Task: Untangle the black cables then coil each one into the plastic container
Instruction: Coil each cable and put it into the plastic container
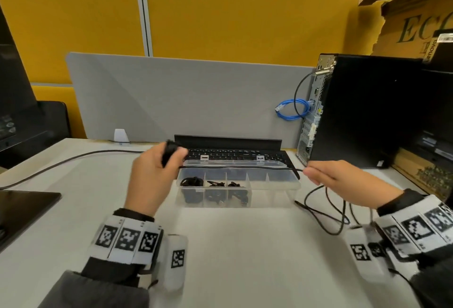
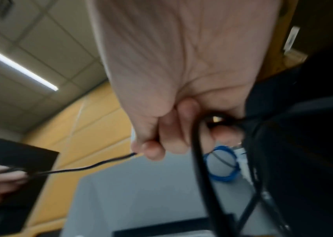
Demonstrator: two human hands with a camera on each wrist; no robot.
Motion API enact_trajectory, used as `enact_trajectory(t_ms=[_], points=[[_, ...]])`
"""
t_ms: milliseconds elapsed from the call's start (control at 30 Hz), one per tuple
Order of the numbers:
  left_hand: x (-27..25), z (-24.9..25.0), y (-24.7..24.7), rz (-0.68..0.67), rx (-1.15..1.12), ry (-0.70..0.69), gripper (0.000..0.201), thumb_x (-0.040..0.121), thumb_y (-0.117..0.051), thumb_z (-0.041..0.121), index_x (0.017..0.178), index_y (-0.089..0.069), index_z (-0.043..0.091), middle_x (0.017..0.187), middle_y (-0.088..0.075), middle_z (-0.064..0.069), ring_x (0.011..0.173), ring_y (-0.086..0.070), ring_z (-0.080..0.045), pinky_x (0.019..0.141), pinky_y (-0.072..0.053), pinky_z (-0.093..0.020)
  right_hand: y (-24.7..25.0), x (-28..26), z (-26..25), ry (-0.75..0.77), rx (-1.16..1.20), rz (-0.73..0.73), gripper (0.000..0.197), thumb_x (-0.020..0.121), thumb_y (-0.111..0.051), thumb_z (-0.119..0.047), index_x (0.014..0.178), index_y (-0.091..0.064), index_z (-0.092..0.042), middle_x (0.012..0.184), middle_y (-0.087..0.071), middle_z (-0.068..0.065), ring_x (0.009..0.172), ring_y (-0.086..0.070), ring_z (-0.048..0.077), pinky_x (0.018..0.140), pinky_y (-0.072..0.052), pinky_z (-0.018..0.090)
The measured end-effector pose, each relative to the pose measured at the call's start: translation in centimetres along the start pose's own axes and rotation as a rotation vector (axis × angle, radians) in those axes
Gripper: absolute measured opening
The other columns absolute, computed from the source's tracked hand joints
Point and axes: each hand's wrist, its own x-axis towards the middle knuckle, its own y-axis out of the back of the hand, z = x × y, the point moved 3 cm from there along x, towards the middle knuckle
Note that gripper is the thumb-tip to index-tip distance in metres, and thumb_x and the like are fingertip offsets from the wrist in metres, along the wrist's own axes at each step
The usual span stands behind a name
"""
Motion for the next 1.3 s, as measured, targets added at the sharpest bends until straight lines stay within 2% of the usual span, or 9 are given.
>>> enact_trajectory(t_ms=[133,267,500,700,867,1000,1100,1200,1300], points=[[0.7,-1.8,2.1,0.254,-0.023,0.109,0.024,0.089,-0.058,0.031,0.071,-0.059,0.015,0.062,-0.056,0.002,0.06,-0.051,-0.009,0.053,-0.035,-0.016,0.3,0.0,5.8,-0.256,-0.233,0.039,0.036,0.092,-0.024,-0.052,0.084,-0.051,-0.029,0.079,-0.057,-0.009,0.078,-0.055,0.011,0.078,-0.034,0.028],[0.6,-2.1,1.2,0.221,-0.173,0.183,0.02,0.085,-0.064,0.032,0.068,-0.059,0.022,0.066,-0.059,-0.002,0.062,-0.053,-0.012,0.06,-0.044,-0.025,0.6,1.2,8.2,-0.409,-0.493,0.143,0.044,0.096,-0.019,-0.051,0.108,-0.053,-0.026,0.102,-0.062,-0.008,0.098,-0.058,0.013,0.091,-0.033,0.037],[0.6,-2.4,0.8,0.078,0.096,0.112,0.03,0.07,-0.079,0.022,0.093,-0.061,0.016,0.072,-0.057,0.001,0.066,-0.052,-0.007,0.061,-0.038,-0.014,1.6,0.8,8.6,-0.406,-0.543,0.379,0.027,0.099,-0.028,-0.038,0.107,-0.044,-0.018,0.079,-0.054,-0.003,0.07,-0.057,0.019,0.068,-0.037,0.029],[1.1,-4.0,2.9,0.298,0.081,0.198,0.022,0.079,-0.073,0.02,0.095,-0.067,0.007,0.082,-0.065,-0.007,0.08,-0.057,-0.023,0.079,-0.044,-0.031,-1.0,1.0,10.7,-0.417,-0.438,0.144,0.013,0.097,-0.033,-0.026,0.093,-0.046,-0.025,0.089,-0.057,-0.003,0.082,-0.053,0.017,0.074,-0.036,0.03],[1.1,-4.3,3.1,0.267,0.008,0.299,0.018,0.08,-0.072,0.018,0.094,-0.065,0.009,0.076,-0.06,-0.004,0.08,-0.055,-0.023,0.083,-0.046,-0.034,-1.7,0.3,11.4,-0.538,-0.492,0.03,0.025,0.095,-0.038,-0.022,0.118,-0.043,-0.032,0.117,-0.056,-0.004,0.107,-0.053,0.015,0.093,-0.037,0.034],[0.3,-2.7,-0.2,0.103,-0.014,0.266,0.011,0.08,-0.071,0.015,0.088,-0.063,0.013,0.071,-0.059,-0.001,0.066,-0.052,-0.009,0.061,-0.038,-0.017,-0.9,1.2,2.8,-0.135,-0.057,0.222,0.038,0.092,-0.041,-0.046,0.128,-0.043,-0.033,0.116,-0.056,-0.011,0.106,-0.053,0.008,0.095,-0.044,0.034],[-0.4,-1.8,-1.8,0.037,-0.043,0.255,0.008,0.082,-0.07,0.017,0.087,-0.063,0.015,0.076,-0.062,0.0,0.07,-0.054,-0.006,0.059,-0.036,-0.014,-2.4,-0.3,-7.4,0.141,0.398,-0.123,0.058,0.079,-0.038,-0.06,0.133,-0.039,-0.038,0.112,-0.054,-0.023,0.105,-0.051,-0.005,0.087,-0.039,0.011],[-0.8,-1.4,-2.3,0.003,-0.06,0.243,0.006,0.083,-0.068,0.018,0.084,-0.062,0.016,0.074,-0.061,0.004,0.069,-0.055,-0.004,0.058,-0.036,-0.013,-5.0,-0.9,-11.5,0.302,0.45,-0.342,0.03,0.089,-0.048,-0.046,0.114,-0.052,-0.03,0.093,-0.067,-0.013,0.084,-0.06,-0.003,0.077,-0.042,0.012],[-0.8,-1.4,-2.1,-0.081,-0.068,0.24,0.018,0.085,-0.065,0.022,0.068,-0.061,0.016,0.054,-0.055,0.005,0.051,-0.05,-0.003,0.053,-0.037,-0.014,-3.8,0.5,-10.5,0.263,0.575,-0.096,0.018,0.097,-0.044,-0.023,0.084,-0.055,-0.017,0.057,-0.057,-0.014,0.049,-0.051,0.003,0.06,-0.047,0.018]])
